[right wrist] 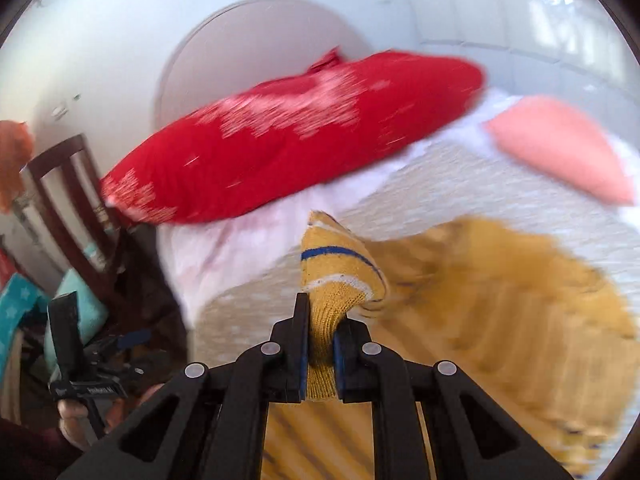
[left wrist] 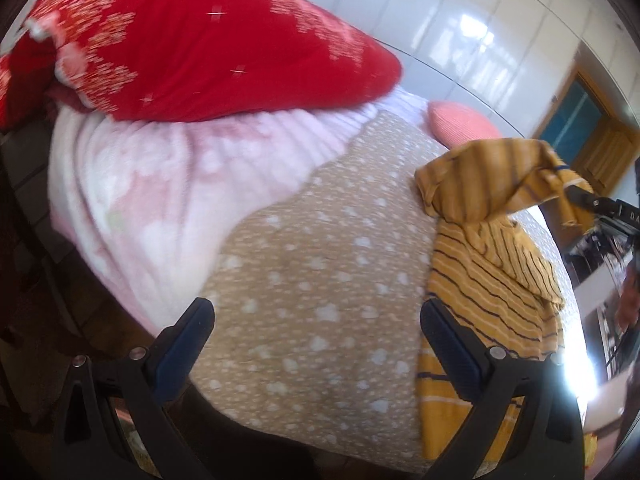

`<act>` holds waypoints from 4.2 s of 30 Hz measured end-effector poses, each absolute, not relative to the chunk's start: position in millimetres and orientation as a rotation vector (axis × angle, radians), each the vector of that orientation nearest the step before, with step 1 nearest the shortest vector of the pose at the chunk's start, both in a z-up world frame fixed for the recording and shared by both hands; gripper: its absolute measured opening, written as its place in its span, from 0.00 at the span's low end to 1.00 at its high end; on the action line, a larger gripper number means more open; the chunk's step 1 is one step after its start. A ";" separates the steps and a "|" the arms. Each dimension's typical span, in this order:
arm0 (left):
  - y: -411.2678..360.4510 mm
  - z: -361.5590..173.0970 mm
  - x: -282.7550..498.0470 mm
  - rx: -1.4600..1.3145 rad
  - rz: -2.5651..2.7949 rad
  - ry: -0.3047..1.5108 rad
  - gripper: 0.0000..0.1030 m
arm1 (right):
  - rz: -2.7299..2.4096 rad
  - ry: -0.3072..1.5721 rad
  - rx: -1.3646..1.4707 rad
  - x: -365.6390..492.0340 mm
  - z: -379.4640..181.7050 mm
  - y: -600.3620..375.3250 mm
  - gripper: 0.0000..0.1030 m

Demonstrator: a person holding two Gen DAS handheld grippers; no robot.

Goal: Fold small clothes

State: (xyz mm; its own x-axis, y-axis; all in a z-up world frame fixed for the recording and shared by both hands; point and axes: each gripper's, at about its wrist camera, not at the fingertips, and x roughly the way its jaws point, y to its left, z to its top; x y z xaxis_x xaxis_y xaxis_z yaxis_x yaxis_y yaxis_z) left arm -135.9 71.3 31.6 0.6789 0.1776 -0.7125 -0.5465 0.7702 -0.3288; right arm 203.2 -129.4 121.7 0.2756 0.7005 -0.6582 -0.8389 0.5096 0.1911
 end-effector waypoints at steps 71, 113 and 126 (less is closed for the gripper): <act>-39.1 -33.9 -73.1 -0.534 0.013 0.916 0.76 | 0.791 1.032 0.443 86.0 -61.1 -391.4 0.70; -27.3 -6.9 -130.6 -0.645 0.052 0.830 0.52 | 0.697 1.008 0.479 24.2 -55.5 -418.1 0.11; -62.4 -46.0 -87.7 -0.591 -0.061 0.996 0.10 | 0.611 1.017 0.408 38.7 -73.5 -411.3 0.51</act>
